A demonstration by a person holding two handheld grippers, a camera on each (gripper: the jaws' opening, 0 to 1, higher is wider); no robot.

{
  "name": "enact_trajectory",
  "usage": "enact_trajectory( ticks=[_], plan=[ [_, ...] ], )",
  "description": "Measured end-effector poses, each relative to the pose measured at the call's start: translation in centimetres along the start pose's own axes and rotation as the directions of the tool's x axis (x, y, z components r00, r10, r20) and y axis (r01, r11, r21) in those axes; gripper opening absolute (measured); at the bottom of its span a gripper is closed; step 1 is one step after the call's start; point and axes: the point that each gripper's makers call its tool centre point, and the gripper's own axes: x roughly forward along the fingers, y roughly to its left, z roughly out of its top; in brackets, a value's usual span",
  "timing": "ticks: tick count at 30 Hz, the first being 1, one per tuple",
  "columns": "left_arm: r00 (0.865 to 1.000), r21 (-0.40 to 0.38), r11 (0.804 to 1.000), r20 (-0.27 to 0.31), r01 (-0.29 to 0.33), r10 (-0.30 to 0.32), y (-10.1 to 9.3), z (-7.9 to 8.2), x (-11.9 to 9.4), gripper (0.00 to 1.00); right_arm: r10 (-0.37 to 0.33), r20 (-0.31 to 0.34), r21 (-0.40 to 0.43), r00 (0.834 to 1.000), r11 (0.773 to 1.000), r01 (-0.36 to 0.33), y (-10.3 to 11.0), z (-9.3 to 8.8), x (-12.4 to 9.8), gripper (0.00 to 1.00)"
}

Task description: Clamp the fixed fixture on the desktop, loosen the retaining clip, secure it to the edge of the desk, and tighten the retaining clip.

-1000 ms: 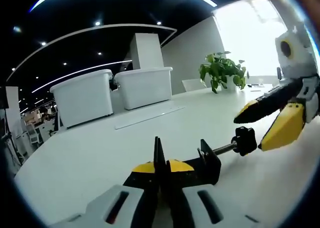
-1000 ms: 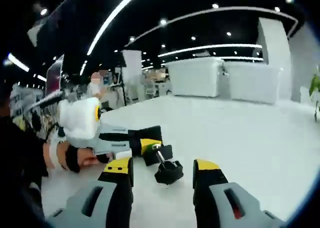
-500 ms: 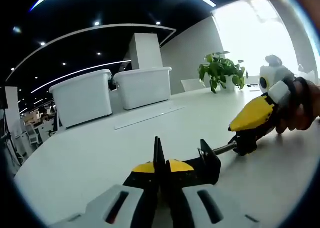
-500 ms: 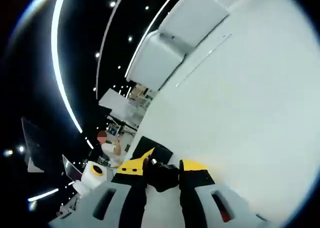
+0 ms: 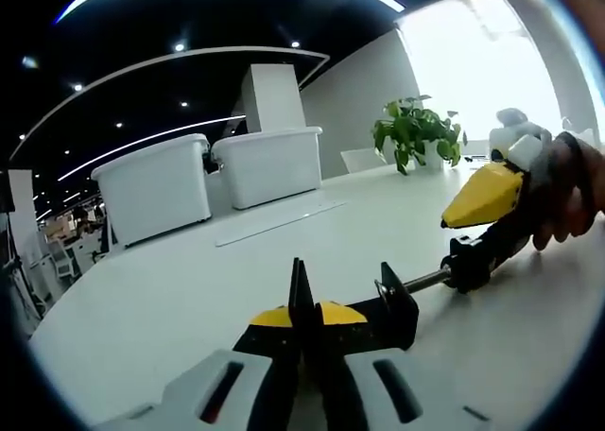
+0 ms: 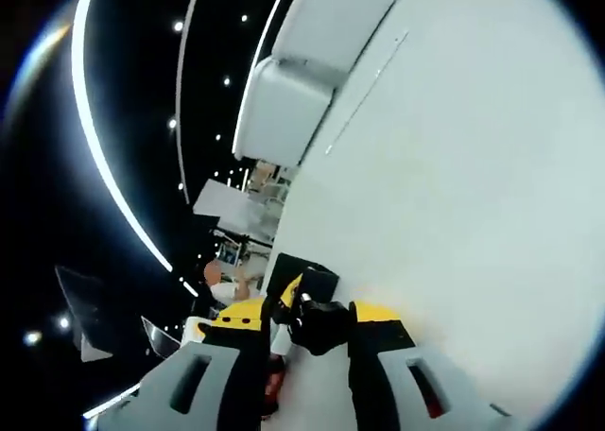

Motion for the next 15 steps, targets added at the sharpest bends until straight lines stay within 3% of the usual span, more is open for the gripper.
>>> enact_trajectory(
  ticks=[3,4,6,9,11,12,13,15],
  plan=[
    [1.0,0.001,1.0,0.0,0.006,-0.006,-0.1,0.1,0.0,0.06,-0.001,0.009,-0.061,1.0,0.998,0.002,1.1,-1.3,-0.3,0.23],
    [1.0,-0.001,1.0,0.0,0.005,-0.005,-0.2,0.1,0.1,0.06,-0.012,-0.004,-0.062,1.0,0.998,0.012,-1.8,1.9,1.1,0.23],
    [1.0,-0.003,1.0,0.001,0.006,-0.006,-0.3,0.1,-0.1,0.06,-0.026,0.0,-0.151,1.0,0.988,0.025,-2.5,3.0,1.6,0.23],
    [1.0,-0.005,1.0,0.006,0.014,-0.014,-0.6,0.3,-0.1,0.06,-0.022,0.026,-0.319,0.999,0.947,0.029,-2.0,3.2,1.4,0.22],
    [1.0,-0.007,1.0,0.009,0.015,-0.015,-0.8,0.4,-0.1,0.05,-0.027,0.056,-0.443,0.998,0.895,0.049,-1.7,3.5,1.4,0.22],
    [1.0,-0.007,1.0,0.009,0.015,-0.015,-0.8,0.5,-0.1,0.05,-0.027,0.068,-0.505,0.997,0.861,0.058,-1.6,3.7,1.4,0.22],
    [1.0,-0.009,1.0,0.009,0.016,-0.016,-0.7,0.4,-0.1,0.05,-0.021,0.103,-0.643,0.994,0.761,0.082,-1.2,3.9,1.4,0.22],
    [1.0,-0.011,1.0,0.009,0.016,-0.016,-0.6,0.4,-0.1,0.05,-0.019,0.151,-0.818,0.988,0.56,0.135,-1.4,4.6,2.1,0.22]
  ],
)
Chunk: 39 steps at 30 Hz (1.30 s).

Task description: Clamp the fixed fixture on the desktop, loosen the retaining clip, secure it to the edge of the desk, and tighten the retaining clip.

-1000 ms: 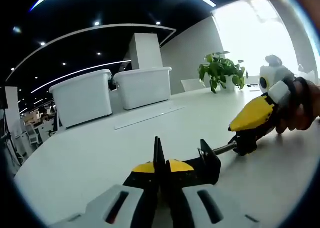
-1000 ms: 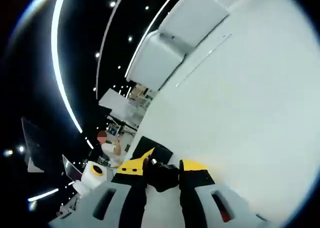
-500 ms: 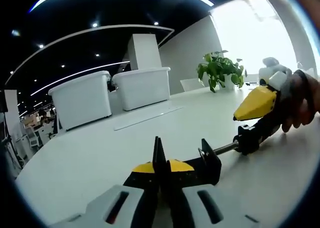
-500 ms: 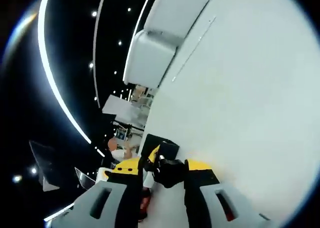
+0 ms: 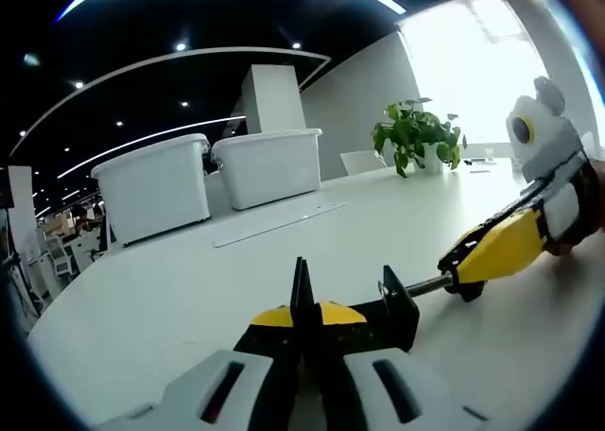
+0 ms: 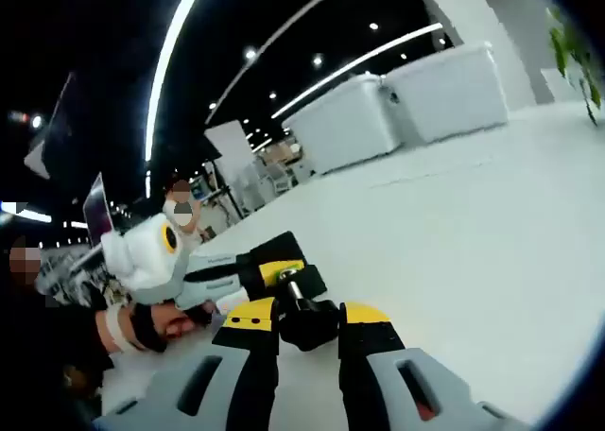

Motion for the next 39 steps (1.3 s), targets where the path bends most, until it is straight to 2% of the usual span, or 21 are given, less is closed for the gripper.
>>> enact_trajectory(
  ticks=[2,4,5,6,8,10,11,14,23,30,33,35,38,39],
  plan=[
    [1.0,-0.004,1.0,0.003,0.001,-0.001,0.0,0.1,-0.1,0.05,-0.036,0.011,-0.19,0.999,0.981,0.037,0.2,0.2,0.1,0.22],
    [1.0,-0.005,1.0,0.003,0.0,0.0,0.0,0.1,-0.1,0.05,-0.068,0.026,-0.3,0.997,0.951,0.072,-0.1,0.1,0.4,0.22],
    [1.0,-0.006,1.0,0.003,-0.001,0.001,0.1,0.1,-0.1,0.05,-0.08,0.037,-0.371,0.996,0.924,0.089,0.2,0.4,0.3,0.22],
    [1.0,-0.007,1.0,0.001,0.0,0.0,0.1,0.0,-0.1,0.05,-0.099,0.069,-0.485,0.993,0.867,0.12,0.5,0.6,0.1,0.22],
    [1.0,-0.009,1.0,0.001,0.0,0.0,0.1,0.0,0.0,0.05,-0.125,0.11,-0.592,0.986,0.789,0.166,1.1,0.6,-0.3,0.22],
    [1.0,-0.009,1.0,0.002,0.001,-0.001,0.2,0.0,0.1,0.05,-0.14,0.117,-0.664,0.983,0.725,0.182,1.3,0.5,-0.4,0.22],
    [1.0,-0.009,1.0,0.001,0.0,0.0,0.2,0.0,0.1,0.05,-0.141,0.124,-0.678,0.982,0.71,0.188,1.5,0.6,-0.6,0.22],
    [1.0,-0.011,1.0,0.0,0.0,0.0,0.3,-0.1,0.2,0.05,-0.147,0.129,-0.677,0.981,0.709,0.196,1.5,0.6,-0.8,0.23],
    [1.0,0.007,1.0,0.002,0.0,0.0,0.3,0.0,0.1,0.05,-0.123,0.131,-0.665,0.984,0.725,0.179,1.4,0.9,-1.0,0.23],
    [1.0,-0.011,1.0,0.002,-0.007,0.007,0.0,0.0,-0.1,0.05,-0.108,0.128,-0.643,0.986,0.748,0.166,1.4,0.8,-0.9,0.23],
    [1.0,-0.003,1.0,0.007,-0.003,0.003,-0.1,0.1,0.0,0.05,-0.104,0.122,-0.624,0.987,0.766,0.158,1.3,0.7,-1.0,0.23],
    [1.0,0.018,1.0,0.008,0.003,-0.003,-0.2,0.1,-0.1,0.05,-0.098,0.123,-0.622,0.988,0.768,0.153,1.3,0.7,-0.9,0.23],
    [1.0,0.011,1.0,0.008,0.008,-0.008,-0.2,0.2,-0.2,0.05,-0.09,0.121,-0.644,0.989,0.751,0.147,1.3,0.8,-1.0,0.24],
    [1.0,0.005,1.0,0.011,0.011,-0.011,-0.3,0.3,-0.2,0.05,-0.072,0.106,-0.676,0.992,0.727,0.124,1.5,0.8,-1.0,0.25]
  ],
)
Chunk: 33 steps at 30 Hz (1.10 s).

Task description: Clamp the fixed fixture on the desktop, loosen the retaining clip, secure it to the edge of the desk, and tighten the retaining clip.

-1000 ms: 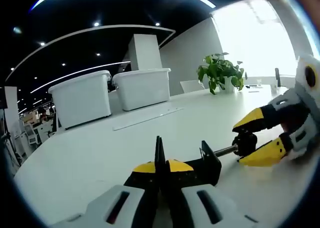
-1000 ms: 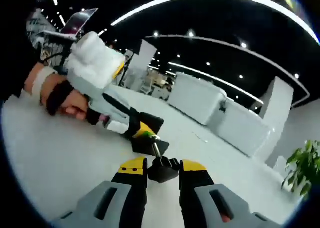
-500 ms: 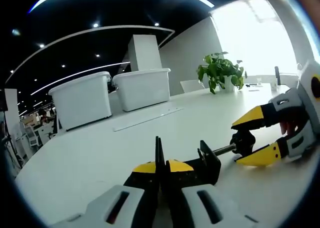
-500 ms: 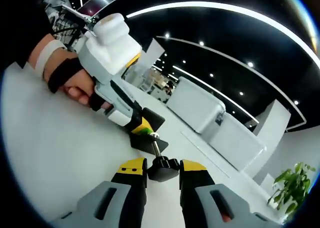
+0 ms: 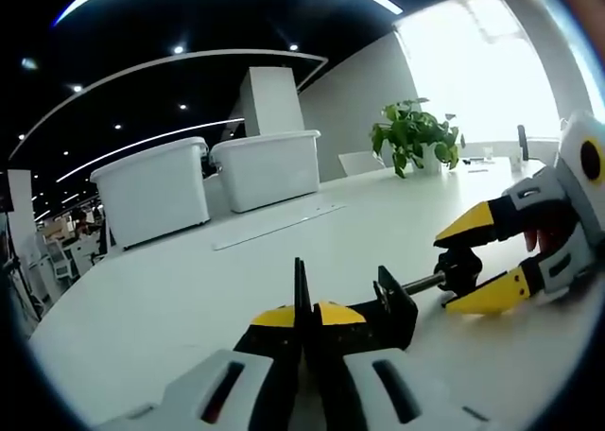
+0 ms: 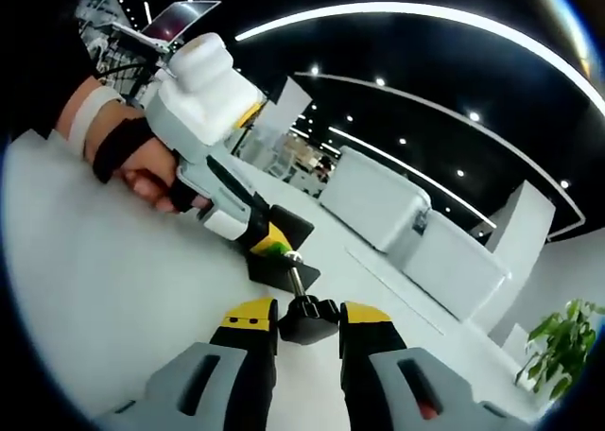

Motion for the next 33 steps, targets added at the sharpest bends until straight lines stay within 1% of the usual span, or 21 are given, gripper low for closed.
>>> enact_trajectory(
  ticks=[4,7,10,12,14,15,16,17,19,20,21,22,23,24,25,27,28,29,30,31,33],
  plan=[
    [1.0,-0.007,1.0,0.013,0.018,-0.018,-0.2,0.3,-0.1,0.04,0.005,0.005,0.006,1.0,1.0,-0.005,-0.4,0.4,-0.3,0.31],
    [1.0,-0.003,1.0,0.014,0.019,-0.019,-0.1,0.3,-0.1,0.03,-0.01,0.022,0.062,1.0,0.998,0.009,-1.1,0.5,-0.4,0.36],
    [0.999,-0.009,1.0,0.02,0.026,-0.026,0.0,0.4,-0.2,0.03,-0.016,0.017,0.132,1.0,0.991,0.013,-1.7,0.3,-0.5,0.42],
    [0.999,-0.009,0.999,0.023,0.032,-0.032,0.0,0.5,-0.2,0.03,-0.026,-0.001,0.257,1.0,0.966,0.025,-1.9,0.5,-1.0,0.42],
    [0.999,-0.008,0.999,0.028,0.04,-0.04,-0.1,0.5,-0.1,0.03,-0.071,0.033,0.325,0.997,0.944,0.056,-2.6,1.9,-1.8,0.37],
    [0.999,-0.006,0.999,0.03,0.042,-0.042,-0.2,0.6,-0.2,0.03,-0.084,0.058,0.354,0.995,0.934,0.058,-2.9,2.8,-2.3,0.31],
    [0.998,-0.005,0.999,0.036,0.048,-0.048,-0.2,0.7,-0.3,0.03,-0.098,0.085,0.375,0.992,0.925,0.059,-3.3,3.7,-2.8,0.29],
    [0.998,0.0,0.999,0.036,0.05,-0.05,-0.2,0.9,-0.2,0.03,-0.117,0.102,0.41,0.988,0.91,0.065,-3.7,4.5,-3.2,0.3],
    [0.998,-0.015,0.999,0.04,0.052,-0.052,-0.1,1.0,-0.3,0.03,-0.106,0.117,0.498,0.987,0.867,0.034,-4.0,5.0,-3.6,0.34],
    [0.997,-0.034,0.998,0.052,0.056,-0.054,0.0,1.2,-0.4,0.03,-0.111,0.114,0.507,0.987,0.861,0.039,-4.3,5.0,-3.7,0.34],
    [0.997,-0.038,0.998,0.056,0.054,-0.052,0.1,1.3,-0.6,0.03,-0.11,0.104,0.49,0.989,0.871,0.045,-4.2,5.0,-3.3,0.34],
    [0.997,-0.045,0.998,0.059,0.053,-0.051,0.1,1.5,-0.6,0.03,-0.115,0.053,0.433,0.992,0.898,0.081,-4.2,4.3,-3.1,0.33],
    [0.997,-0.052,0.997,0.061,0.052,-0.049,0.2,1.5,-0.5,0.03,-0.116,0.027,0.395,0.993,0.914,0.096,-4.2,4.1,-3.0,0.32],
    [0.997,-0.061,0.997,0.064,0.05,-0.046,0.4,1.6,-0.6,0.03,-0.121,-0.023,0.328,0.992,0.937,0.122,-4.1,3.5,-2.8,0.3],
    [0.997,-0.069,0.996,0.068,0.047,-0.042,0.5,1.6,-0.7,0.03,-0.116,-0.074,0.272,0.99,0.953,0.132,-3.7,3.1,-2.6,0.28],
    [0.996,-0.084,0.995,0.074,0.046,-0.04,0.5,1.9,-0.6,0.03,-0.113,-0.091,0.185,0.989,0.974,0.129,-2.8,3.8,-2.2,0.26],
    [0.996,-0.092,0.995,0.076,0.042,-0.035,0.6,2.0,-0.7,0.03,-0.111,-0.101,0.117,0.989,0.986,0.122,-2.3,4.2,-2.0,0.27],
    [0.997,-0.106,0.994,0.076,0.04,-0.032,0.8,1.9,-0.8,0.03,-0.101,-0.114,0.059,0.988,0.992,0.108,-1.6,4.6,-1.7,0.27],
    [0.996,-0.114,0.993,0.08,0.038,-0.029,0.9,2.0,-0.9,0.03,-0.112,-0.14,-0.005,0.984,0.994,0.112,-1.3,4.5,-1.3,0.28],
    [0.996,-0.125,0.991,0.083,0.036,-0.026,1.0,1.9,-0.9,0.03,-0.138,-0.158,-0.085,0.978,0.988,0.126,-1.1,4.6,-0.9,0.28],
    [0.996,-0.14,0.989,0.089,0.037,-0.025,1.1,1.9,-1.1,0.03,-0.157,-0.194,-0.207,0.968,0.972,0.116,0.0,4.6,0.0,0.28]
  ],
)
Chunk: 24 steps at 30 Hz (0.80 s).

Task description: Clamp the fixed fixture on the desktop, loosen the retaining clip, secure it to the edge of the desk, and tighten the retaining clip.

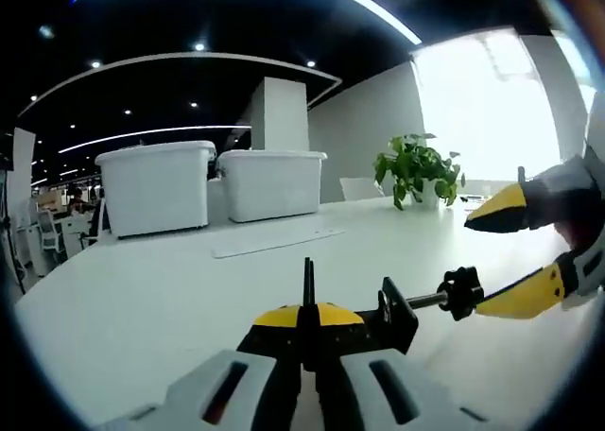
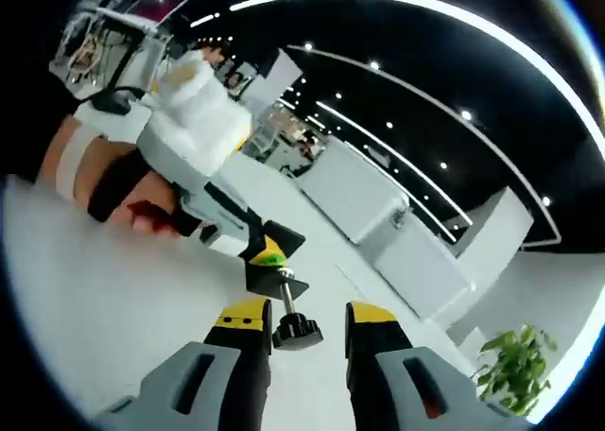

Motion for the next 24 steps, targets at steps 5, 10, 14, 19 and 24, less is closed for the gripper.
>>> enact_trajectory(
  ticks=[5,10,14,19,24],
  plan=[
    [1.0,-0.016,1.0,0.001,-0.011,0.011,0.7,-0.1,0.1,0.03,-0.022,-0.094,-0.16,0.995,0.987,0.007,1.3,-0.6,1.7,0.26],
    [1.0,-0.022,1.0,0.002,-0.011,0.011,0.6,-0.2,-0.2,0.03,-0.051,-0.089,-0.257,0.995,0.966,0.026,1.5,0.0,2.9,0.22],
    [1.0,-0.027,1.0,0.003,-0.011,0.011,0.5,-0.1,-0.4,0.03,-0.054,-0.106,-0.321,0.993,0.947,0.017,1.9,-0.6,3.7,0.2],
    [1.0,-0.027,0.999,-0.004,-0.023,0.023,0.5,-0.2,-0.9,0.03,-0.074,-0.109,-0.396,0.991,0.918,0.026,2.4,-1.0,4.2,0.2],
    [1.0,-0.04,0.999,-0.004,-0.026,0.026,0.7,-0.3,-0.9,0.02,-0.084,-0.123,-0.447,0.989,0.894,0.02,2.2,-0.4,4.8,0.18]
  ],
)
